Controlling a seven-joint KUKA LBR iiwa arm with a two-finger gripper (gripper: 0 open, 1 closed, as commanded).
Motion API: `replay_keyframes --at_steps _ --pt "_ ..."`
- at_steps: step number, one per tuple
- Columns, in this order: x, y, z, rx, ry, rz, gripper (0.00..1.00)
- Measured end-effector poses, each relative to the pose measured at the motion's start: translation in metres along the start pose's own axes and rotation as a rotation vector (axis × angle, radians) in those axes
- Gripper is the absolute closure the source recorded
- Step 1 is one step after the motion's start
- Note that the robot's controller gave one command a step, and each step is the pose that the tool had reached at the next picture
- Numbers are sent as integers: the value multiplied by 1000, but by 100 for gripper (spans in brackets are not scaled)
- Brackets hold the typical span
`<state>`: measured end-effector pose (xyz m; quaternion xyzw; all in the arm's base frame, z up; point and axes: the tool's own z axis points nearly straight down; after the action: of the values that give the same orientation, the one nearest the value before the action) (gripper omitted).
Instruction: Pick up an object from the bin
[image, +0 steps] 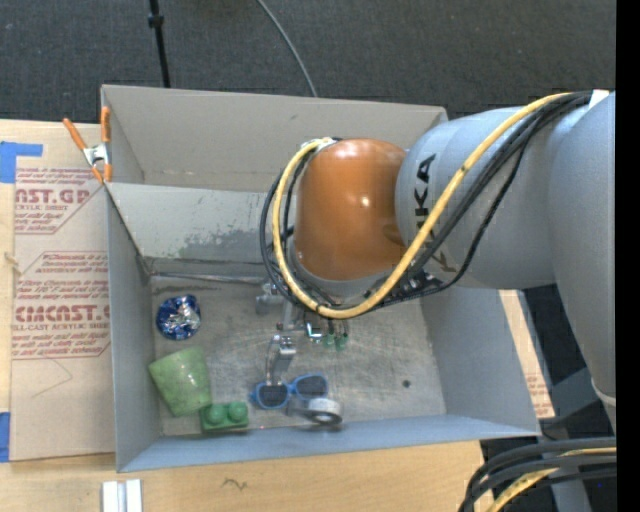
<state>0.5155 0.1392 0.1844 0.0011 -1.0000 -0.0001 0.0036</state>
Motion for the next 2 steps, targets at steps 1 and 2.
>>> replay_keyframes --at_steps 1,2 --pt "21 -13 114 -2 -15 -111 0" --pt "23 -12 113 -1 -7 -112 100"
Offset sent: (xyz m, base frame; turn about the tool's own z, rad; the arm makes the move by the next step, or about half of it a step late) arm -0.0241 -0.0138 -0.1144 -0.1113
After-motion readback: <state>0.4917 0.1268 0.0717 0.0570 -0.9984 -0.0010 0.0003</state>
